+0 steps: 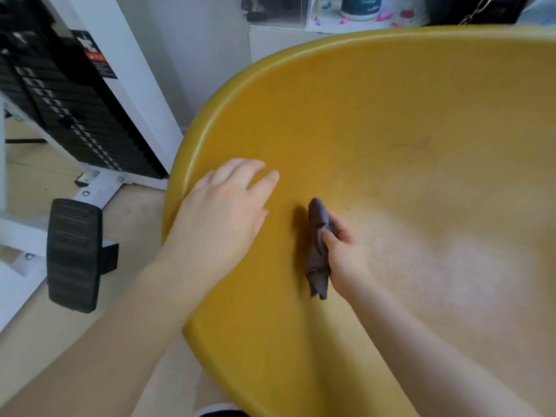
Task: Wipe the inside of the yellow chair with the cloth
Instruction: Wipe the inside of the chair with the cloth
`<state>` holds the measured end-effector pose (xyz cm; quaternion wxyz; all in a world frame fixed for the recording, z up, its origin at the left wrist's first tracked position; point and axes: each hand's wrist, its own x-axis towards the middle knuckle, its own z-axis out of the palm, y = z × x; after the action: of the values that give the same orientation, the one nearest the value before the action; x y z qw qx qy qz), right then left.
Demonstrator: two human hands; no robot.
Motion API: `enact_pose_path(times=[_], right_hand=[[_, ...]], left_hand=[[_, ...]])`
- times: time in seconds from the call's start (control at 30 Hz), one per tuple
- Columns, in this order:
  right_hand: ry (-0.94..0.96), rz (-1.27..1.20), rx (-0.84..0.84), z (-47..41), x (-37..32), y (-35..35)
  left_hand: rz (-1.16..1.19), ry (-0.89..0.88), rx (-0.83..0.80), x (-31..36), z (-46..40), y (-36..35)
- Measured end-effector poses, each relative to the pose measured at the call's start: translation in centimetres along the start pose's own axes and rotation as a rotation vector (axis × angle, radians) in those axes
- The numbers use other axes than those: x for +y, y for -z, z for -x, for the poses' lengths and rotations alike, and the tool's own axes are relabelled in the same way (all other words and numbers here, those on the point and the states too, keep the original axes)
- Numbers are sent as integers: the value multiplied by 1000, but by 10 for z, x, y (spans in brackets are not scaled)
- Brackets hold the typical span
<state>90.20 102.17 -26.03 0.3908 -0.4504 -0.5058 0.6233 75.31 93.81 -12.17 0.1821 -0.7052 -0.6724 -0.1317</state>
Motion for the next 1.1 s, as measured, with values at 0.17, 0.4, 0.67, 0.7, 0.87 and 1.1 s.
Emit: enact_pose_path(times=[0.17, 0.4, 0.67, 0.7, 0.87, 1.1], right_hand=[[452, 274, -129, 43, -16, -37], [805, 441, -235, 49, -7, -96], [666, 458, 157, -47, -54, -108], [675, 467, 135, -41, -51, -107], [787, 528, -167, 47, 1, -92], [926, 703, -160, -8, 0, -78]], left_hand=[[-113, -26, -149, -45, 31, 17], [43, 91, -98, -53, 44, 8], [79, 106, -80, -48, 47, 6], [82, 117, -83, -46, 47, 6], [-38, 179, -86, -36, 45, 5], [-259, 247, -86, -17, 33, -1]])
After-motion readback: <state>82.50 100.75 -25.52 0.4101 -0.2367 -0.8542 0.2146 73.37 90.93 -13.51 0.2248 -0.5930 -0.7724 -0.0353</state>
